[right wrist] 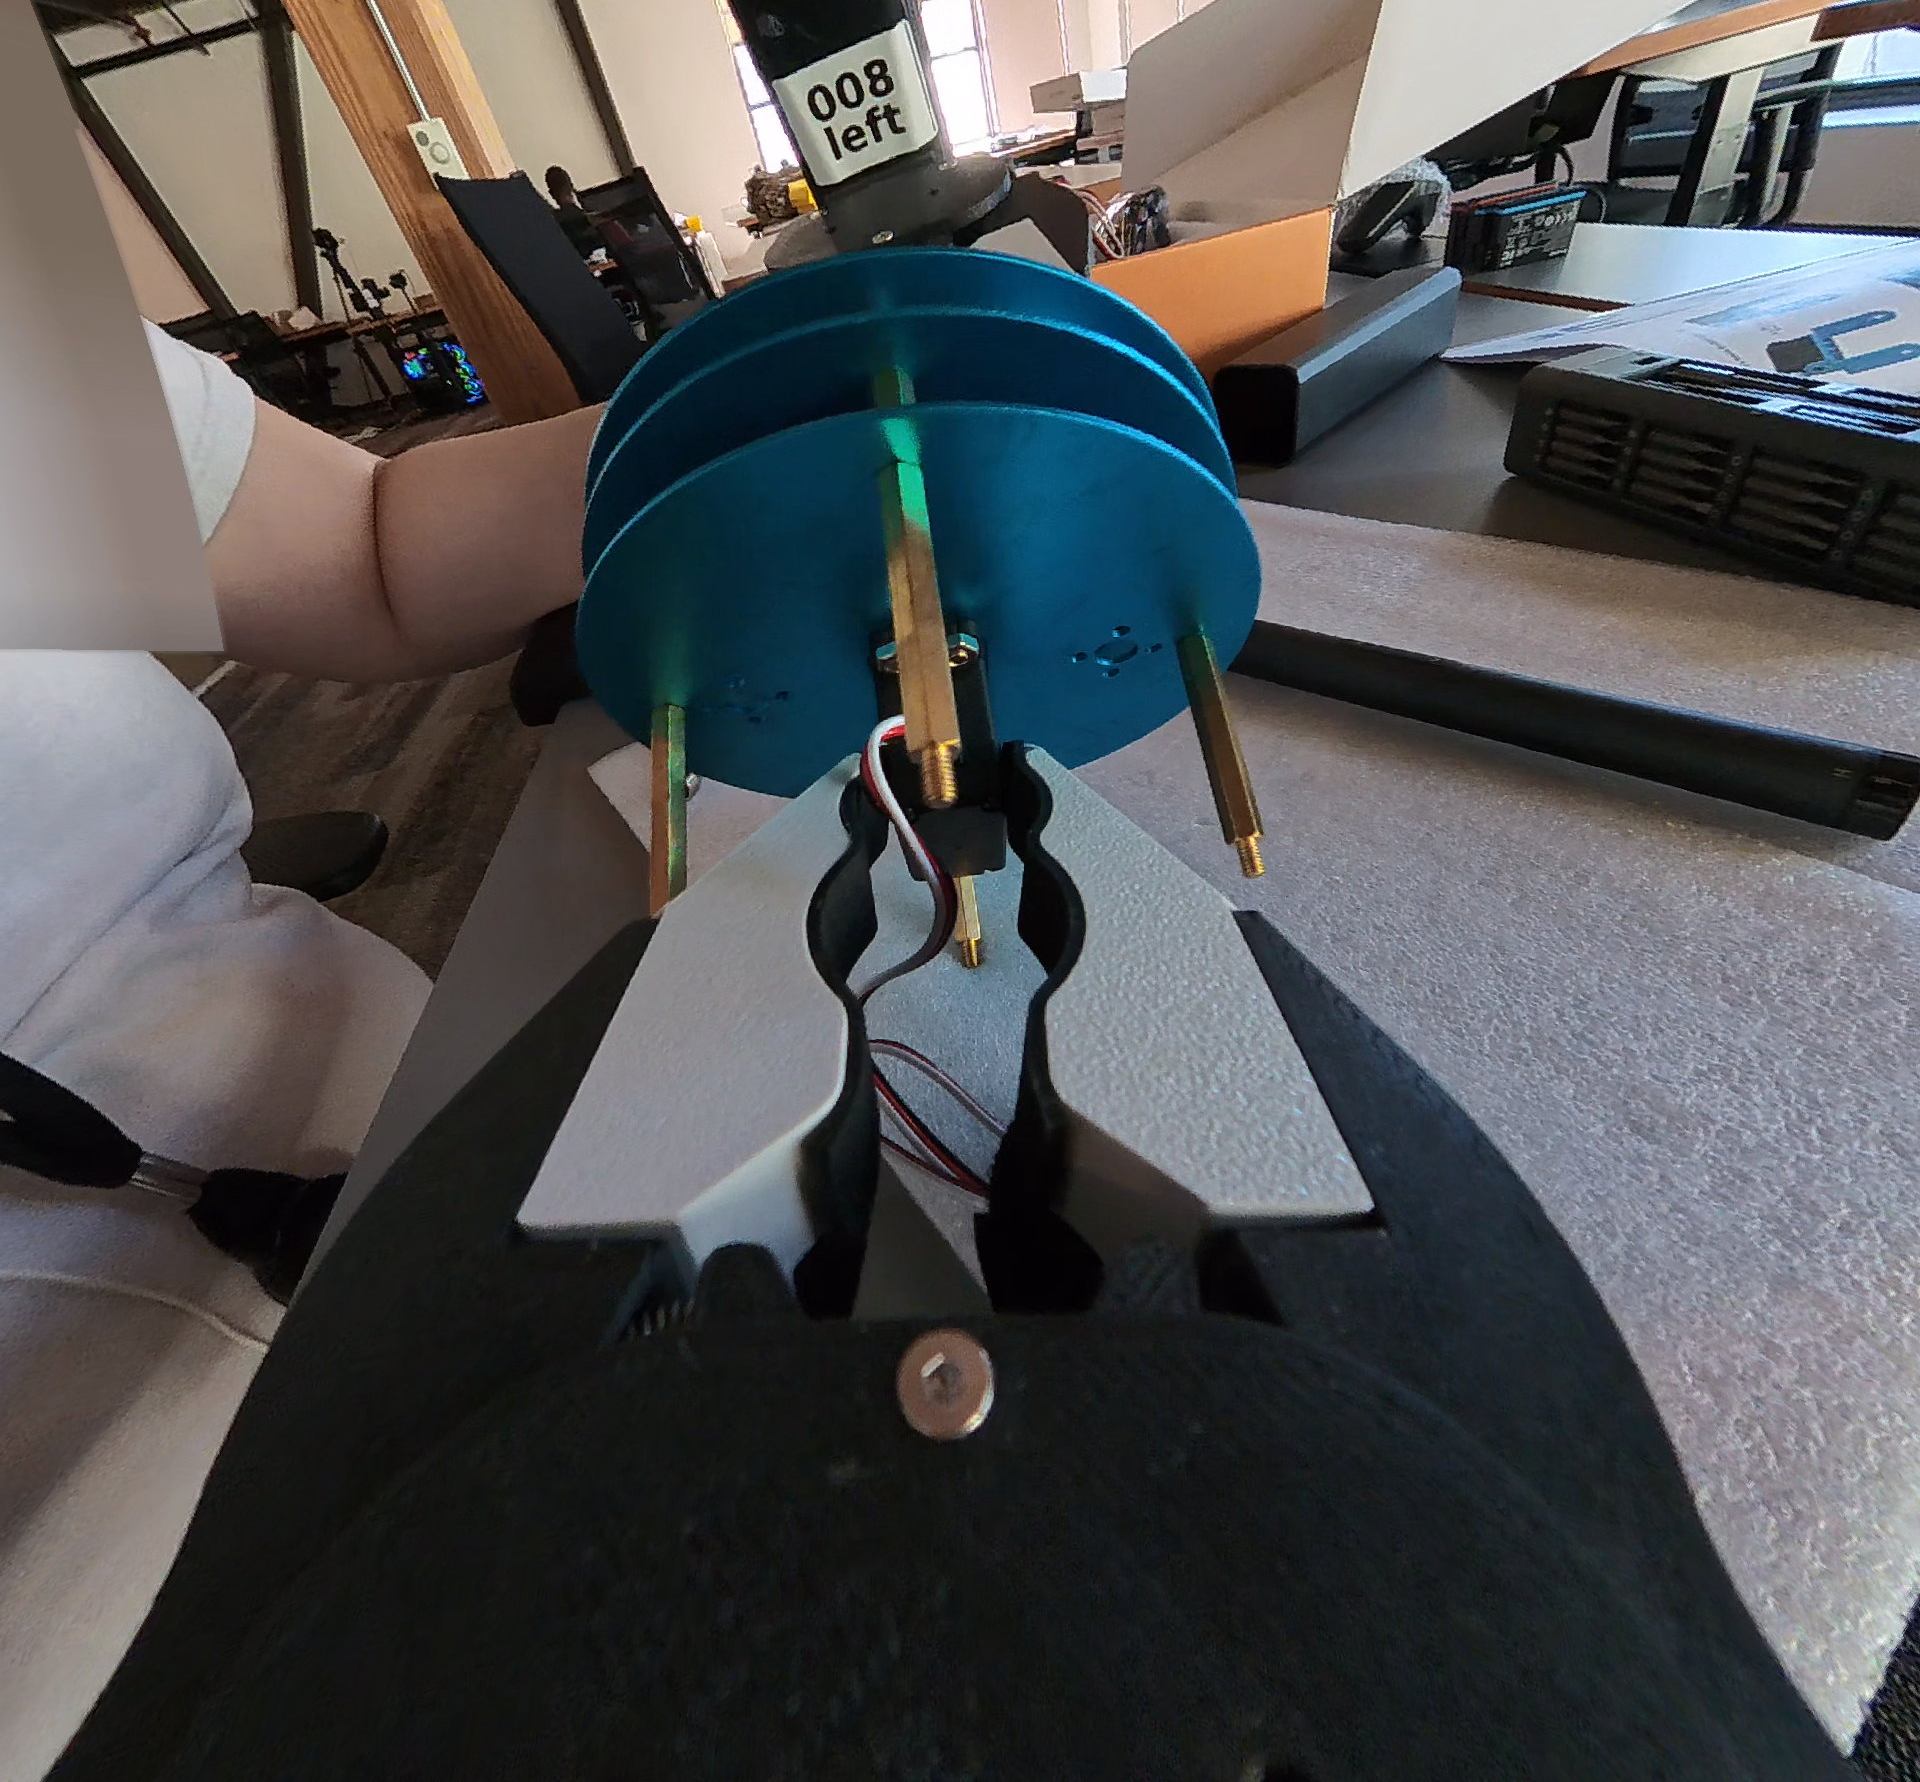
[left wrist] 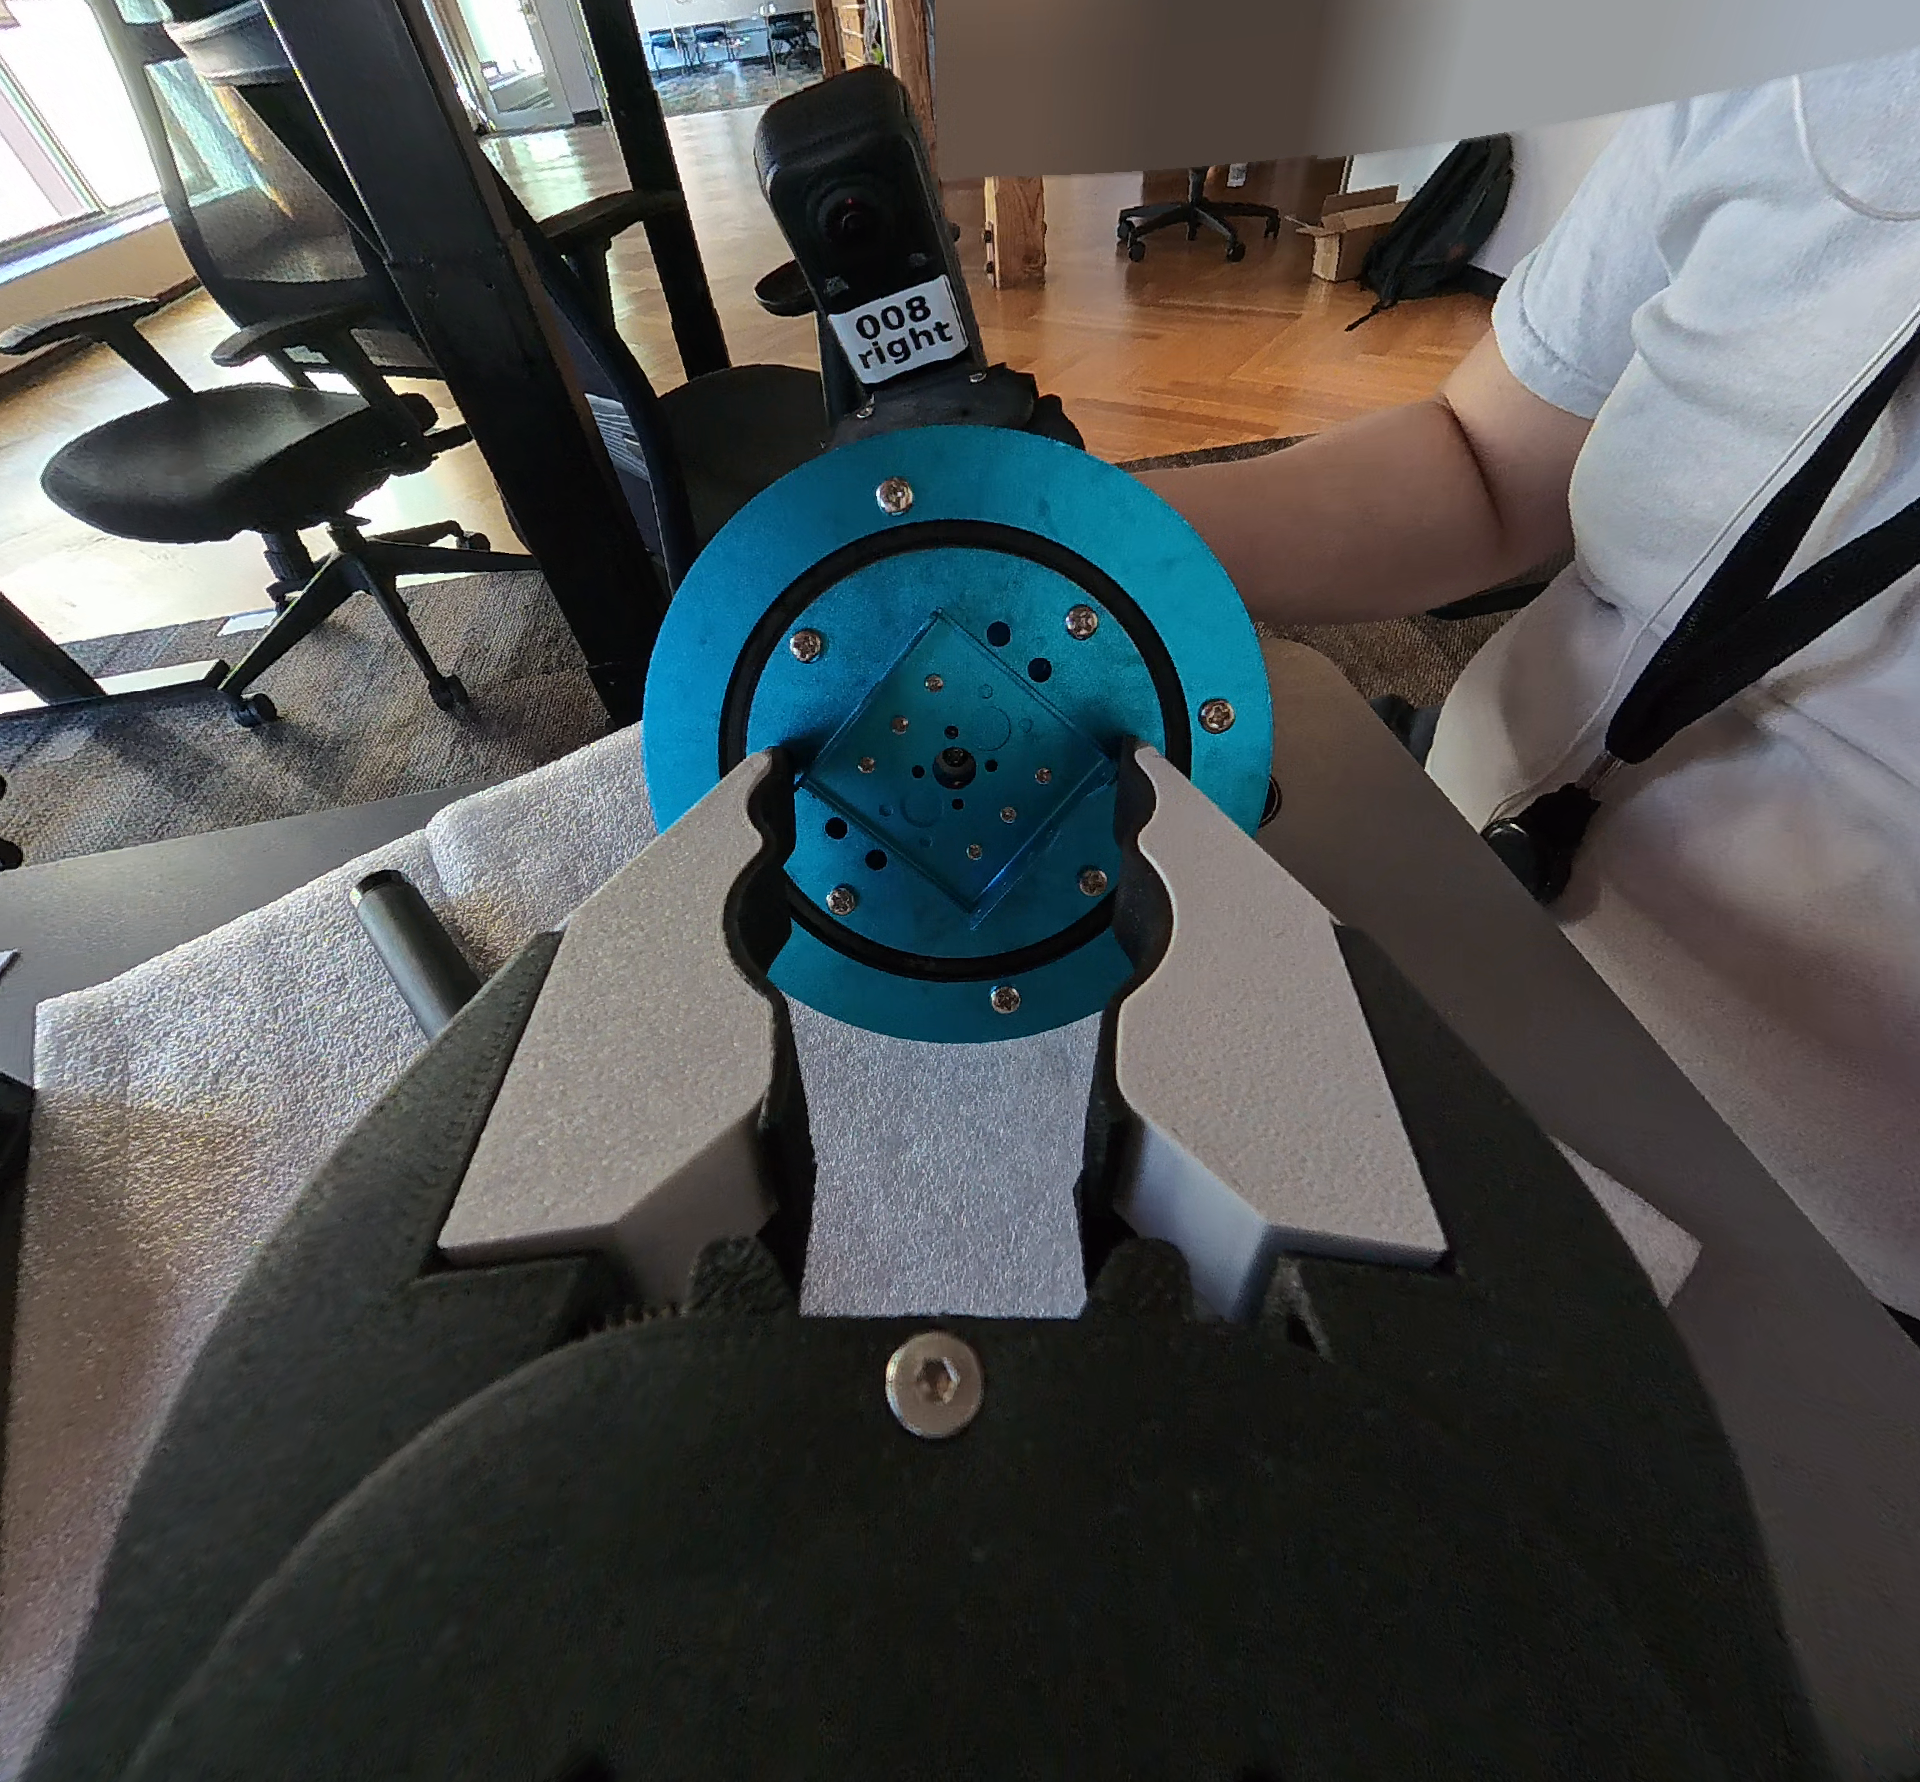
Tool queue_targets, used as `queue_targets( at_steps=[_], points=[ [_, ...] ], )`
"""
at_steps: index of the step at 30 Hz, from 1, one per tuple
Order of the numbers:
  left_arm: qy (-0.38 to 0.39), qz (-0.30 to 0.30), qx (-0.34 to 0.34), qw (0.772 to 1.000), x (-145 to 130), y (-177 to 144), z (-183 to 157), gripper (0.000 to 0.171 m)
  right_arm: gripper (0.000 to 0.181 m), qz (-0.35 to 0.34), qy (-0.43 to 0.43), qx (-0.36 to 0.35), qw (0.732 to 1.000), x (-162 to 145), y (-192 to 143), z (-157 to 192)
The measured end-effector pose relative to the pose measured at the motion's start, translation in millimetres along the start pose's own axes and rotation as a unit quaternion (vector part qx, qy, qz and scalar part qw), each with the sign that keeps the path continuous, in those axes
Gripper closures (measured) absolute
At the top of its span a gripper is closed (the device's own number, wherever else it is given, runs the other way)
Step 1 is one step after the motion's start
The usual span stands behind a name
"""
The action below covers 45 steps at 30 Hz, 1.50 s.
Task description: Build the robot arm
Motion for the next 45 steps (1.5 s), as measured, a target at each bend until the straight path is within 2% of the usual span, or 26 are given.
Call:
queue_targets(
  at_steps=[45],
  points=[
    [0.066, 0.022, 0.013, 0.998, 13.3, 18.5, -9.8, 0.111, 0.158, -0.025, 0.002, 0.015, 1.0, -6.8, -10.8, 3.6]
  ],
)
Point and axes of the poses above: each gripper's, where its closed fingertips meet, y out along the fingers, x out of its top, z = x × y across the jaws, the point moved 7 cm from there along -y, back along the fingers, and after that the axes turned 12 degrees about -x, right-handed, at the moved point
